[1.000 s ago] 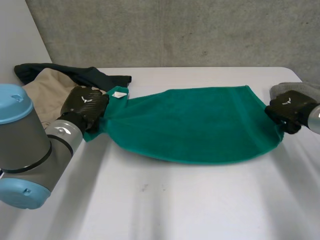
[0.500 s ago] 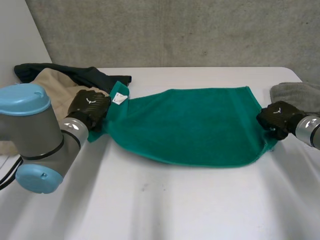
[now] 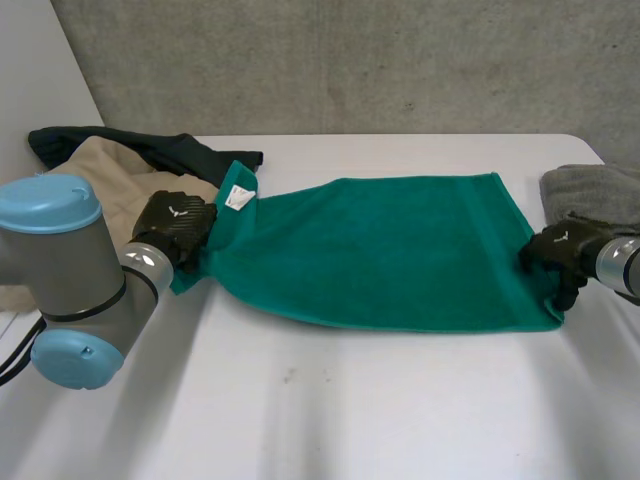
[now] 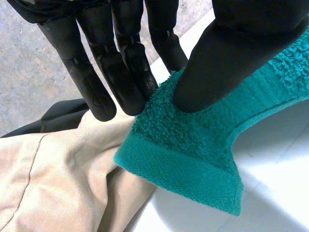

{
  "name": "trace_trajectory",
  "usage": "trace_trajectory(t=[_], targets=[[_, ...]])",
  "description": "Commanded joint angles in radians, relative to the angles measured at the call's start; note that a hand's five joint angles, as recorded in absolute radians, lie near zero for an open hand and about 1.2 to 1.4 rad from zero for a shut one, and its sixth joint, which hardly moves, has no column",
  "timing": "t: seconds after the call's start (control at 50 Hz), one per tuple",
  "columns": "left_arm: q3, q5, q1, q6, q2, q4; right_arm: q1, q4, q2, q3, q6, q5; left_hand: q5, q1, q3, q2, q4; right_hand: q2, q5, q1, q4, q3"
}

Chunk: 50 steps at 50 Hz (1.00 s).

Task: Fold the laundry.

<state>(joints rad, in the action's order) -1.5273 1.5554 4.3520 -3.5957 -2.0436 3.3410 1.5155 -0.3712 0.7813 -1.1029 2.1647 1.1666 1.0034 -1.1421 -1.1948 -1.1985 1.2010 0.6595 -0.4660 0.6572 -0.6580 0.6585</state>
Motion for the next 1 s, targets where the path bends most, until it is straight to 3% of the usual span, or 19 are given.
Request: trace_trajectory(t=[0.02, 0.2, 0.36, 0.58, 0.68, 0.7, 0.72, 0.8, 0.86, 1.0], targets=[[-0.001, 0.002, -0.002, 0.000, 0.002, 0.000, 0.005, -0.003, -0.017, -0.003, -0.020, 0.031, 0.218, -0.254, -0.201, -0.198, 0.195, 0.737, -0.756, 0.739, -0.738, 0.738], [-0.002, 0.002, -0.003, 0.002, 0.023, -0.034, -0.015, 0.008, 0.113, -0.081, 0.015, 0.005, 0.218, -0.254, -0.201, -0.198, 0.195, 0.737, -0.756, 0.739, -0.738, 0.738], [-0.040, 0.002, -0.002, -0.002, 0.109, -0.152, -0.070, -0.026, 0.288, -0.207, -0.009, 0.019, 0.218, -0.254, -0.201, -0.198, 0.195, 0.737, -0.756, 0.739, -0.738, 0.738], [-0.201, -0.005, -0.012, -0.006, 0.396, -0.469, -0.178, -0.224, 0.564, -0.451, -0.152, -0.002, 0.218, -0.254, -0.201, -0.198, 0.195, 0.737, -0.756, 0.739, -0.738, 0.738], [-0.240, -0.006, -0.009, -0.003, 0.418, -0.350, -0.176, -0.135, 0.570, -0.502, -0.167, -0.053, 0.218, -0.254, -0.201, -0.198, 0.195, 0.737, -0.756, 0.739, -0.738, 0.738], [-0.241, -0.005, -0.012, -0.006, 0.408, -0.318, -0.175, -0.109, 0.570, -0.506, -0.164, -0.067, 0.218, -0.254, -0.201, -0.198, 0.195, 0.642, -0.661, 0.644, -0.643, 0.643], [-0.240, -0.003, -0.012, -0.011, 0.398, -0.290, -0.175, -0.054, 0.567, -0.515, -0.154, -0.088, 0.218, -0.254, -0.201, -0.198, 0.195, 0.217, -0.236, 0.219, -0.218, 0.218], [-0.185, 0.000, -0.014, -0.006, 0.318, -0.187, -0.153, 0.078, 0.537, -0.552, -0.077, -0.110, 0.218, -0.254, -0.201, -0.198, 0.195, -0.189, 0.170, -0.187, 0.187, -0.188], [-0.094, 0.005, -0.022, 0.003, 0.266, -0.181, -0.112, 0.165, 0.521, -0.574, 0.019, -0.120, 0.218, -0.254, -0.201, -0.198, 0.195, -0.336, 0.317, -0.334, 0.335, -0.335], [0.090, 0.009, -0.055, 0.070, 0.189, -0.189, 0.083, 0.356, 0.523, -0.640, 0.433, -0.119, 0.218, -0.254, -0.201, -0.198, 0.195, -0.436, 0.417, -0.434, 0.435, -0.435]])
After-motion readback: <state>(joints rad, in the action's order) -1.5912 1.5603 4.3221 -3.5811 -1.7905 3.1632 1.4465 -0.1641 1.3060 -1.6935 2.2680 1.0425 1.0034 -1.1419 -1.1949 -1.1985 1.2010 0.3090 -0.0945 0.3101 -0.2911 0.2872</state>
